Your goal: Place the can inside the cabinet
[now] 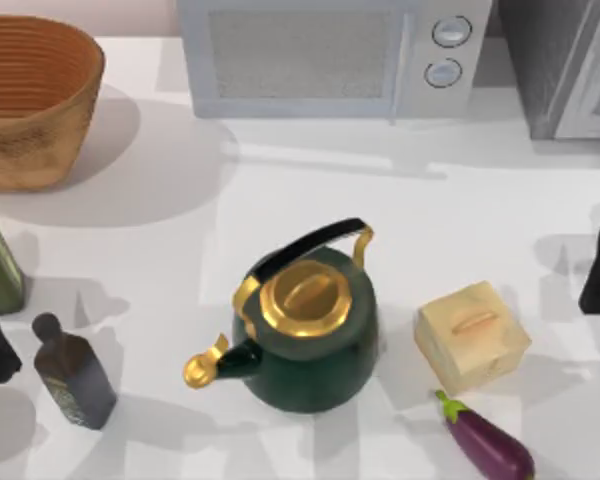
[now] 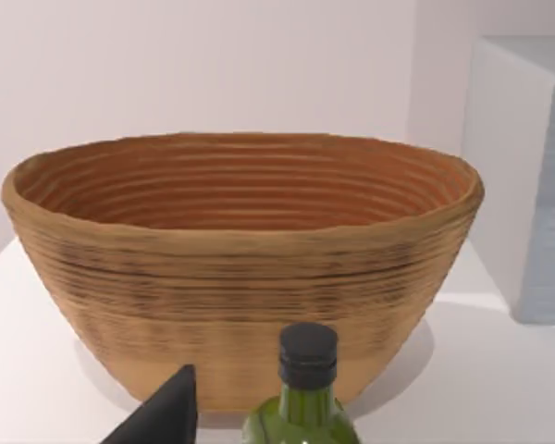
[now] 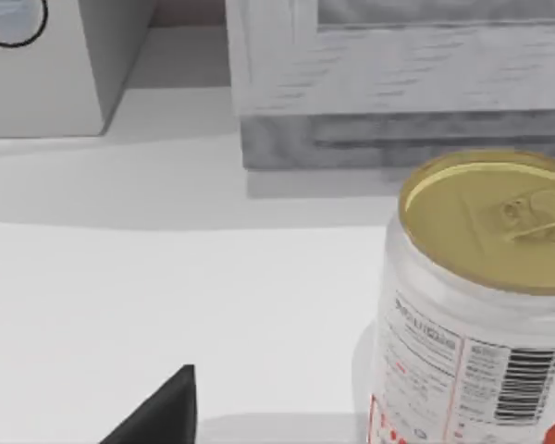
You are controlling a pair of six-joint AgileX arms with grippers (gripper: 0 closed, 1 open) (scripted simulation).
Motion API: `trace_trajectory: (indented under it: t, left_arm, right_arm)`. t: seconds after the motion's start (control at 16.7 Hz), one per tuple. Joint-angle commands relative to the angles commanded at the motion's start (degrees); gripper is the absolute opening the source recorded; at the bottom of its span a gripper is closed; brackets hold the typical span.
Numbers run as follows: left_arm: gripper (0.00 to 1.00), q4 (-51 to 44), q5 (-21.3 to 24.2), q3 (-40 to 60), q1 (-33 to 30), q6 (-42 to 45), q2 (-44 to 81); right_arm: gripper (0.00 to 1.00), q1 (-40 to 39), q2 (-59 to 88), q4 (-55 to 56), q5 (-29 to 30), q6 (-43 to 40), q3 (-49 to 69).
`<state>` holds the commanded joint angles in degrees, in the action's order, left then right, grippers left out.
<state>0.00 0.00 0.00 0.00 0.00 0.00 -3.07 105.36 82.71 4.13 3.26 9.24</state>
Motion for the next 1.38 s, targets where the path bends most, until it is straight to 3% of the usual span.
trace_trajectory:
  t: [0.42,1.38]
  left_arm:
    - [1.00,0.0,0.0,0.0,0.0,0.0,0.0]
    - [1.00,0.0,0.0,0.0,0.0,0.0,0.0]
  right_arm:
    - [1.00,3.4,19.5,19.0,-2.6,-2.3,2.6]
    - [1.00,3.4,22.2,16.1,-2.6,-2.3,8.4]
